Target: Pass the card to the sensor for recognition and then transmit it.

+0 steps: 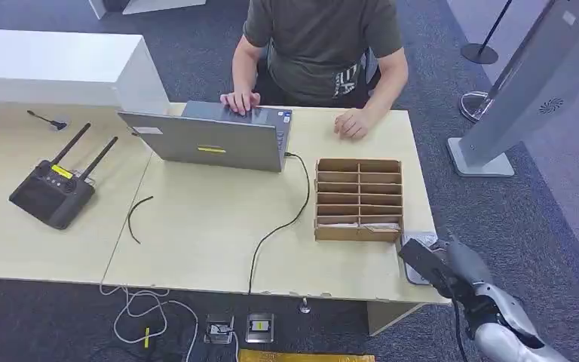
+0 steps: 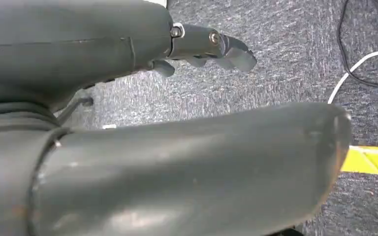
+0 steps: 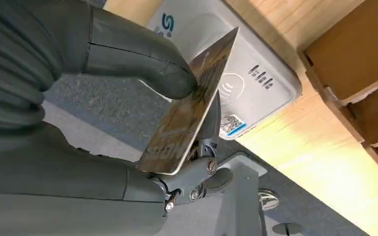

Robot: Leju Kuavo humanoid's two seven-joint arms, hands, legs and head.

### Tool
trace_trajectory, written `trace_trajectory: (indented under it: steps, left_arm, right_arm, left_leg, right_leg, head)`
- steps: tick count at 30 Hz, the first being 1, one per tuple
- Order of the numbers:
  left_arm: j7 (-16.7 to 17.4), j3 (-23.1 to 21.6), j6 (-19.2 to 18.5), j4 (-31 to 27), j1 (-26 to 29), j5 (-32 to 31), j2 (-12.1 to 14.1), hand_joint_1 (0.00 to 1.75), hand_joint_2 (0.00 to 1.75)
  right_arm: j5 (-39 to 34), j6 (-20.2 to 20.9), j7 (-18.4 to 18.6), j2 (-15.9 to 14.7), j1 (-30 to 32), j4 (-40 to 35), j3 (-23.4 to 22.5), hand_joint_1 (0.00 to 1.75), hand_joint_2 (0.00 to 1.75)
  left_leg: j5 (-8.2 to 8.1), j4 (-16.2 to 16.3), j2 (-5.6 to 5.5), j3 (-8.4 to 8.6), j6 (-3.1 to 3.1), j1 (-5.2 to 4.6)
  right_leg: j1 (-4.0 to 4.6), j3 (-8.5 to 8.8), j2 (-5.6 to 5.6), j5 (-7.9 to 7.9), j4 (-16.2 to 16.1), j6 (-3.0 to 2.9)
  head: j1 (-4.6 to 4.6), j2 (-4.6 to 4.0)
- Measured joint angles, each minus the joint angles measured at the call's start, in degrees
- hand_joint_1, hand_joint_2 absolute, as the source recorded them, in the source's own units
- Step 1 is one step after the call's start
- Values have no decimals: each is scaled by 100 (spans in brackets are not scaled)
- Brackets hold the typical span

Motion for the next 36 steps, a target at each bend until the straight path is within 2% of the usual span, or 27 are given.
trace_trajectory:
  steps: [5, 14, 18, 21, 26, 30, 36]
  left_arm:
    - [2, 0, -2, -33, 35, 55, 20, 0, 0]
    - [22, 0, 9, -94, 105, 109, 63, 0, 0]
    - [20, 0, 26, -140, 112, 172, 94, 0, 0]
    - [-22, 0, 28, -140, 119, 210, 98, 0, 0]
    - [-37, -2, -50, -140, 112, 188, 98, 0, 0]
    - [-37, -2, -98, -140, 73, 129, 96, 0, 0]
    - [-35, -2, -103, -140, 2, 118, 96, 0, 0]
  right_arm:
    - [-247, -247, -236, 57, -36, 153, 177, 175, 175]
    - [-354, -343, -389, 166, -95, 343, 378, 175, 175]
    - [-293, -702, -461, 190, -123, 356, 422, 175, 175]
    - [-93, -804, -266, 105, -208, 185, 376, 175, 175]
    - [540, -957, 336, -273, -393, -397, 162, 175, 175]
    - [844, -914, 697, -623, -531, -907, -35, 175, 175]
    - [1025, -728, 802, -922, -745, -1522, -282, 175, 175]
  left_leg:
    - [0, 0, 0, 1, 0, 0]
    - [0, 0, 2, 5, 0, 0]
    - [1, 0, 1, 3, 0, 0]
    - [1, 1, 2, 4, 0, -1]
    - [1, 2, 3, 4, 0, -2]
    - [0, 3, 3, 4, 0, -3]
    - [0, 3, 3, 4, 0, -1]
  right_leg:
    - [0, 1, 2, 0, 0, 0]
    - [0, 4, 2, 1, -1, 1]
    - [-1, 4, 1, 3, 0, 2]
    - [-1, 2, 5, 4, 0, 2]
    - [-2, 2, 3, 4, -1, 2]
    - [-4, 2, 3, 4, -1, 2]
    - [-1, 2, 3, 4, -1, 2]
  head:
    - [-2, 0]
    - [-2, 0]
    - [-2, 0]
    - [-2, 0]
    - [0, 0]
    - [0, 0]
    - [2, 0]
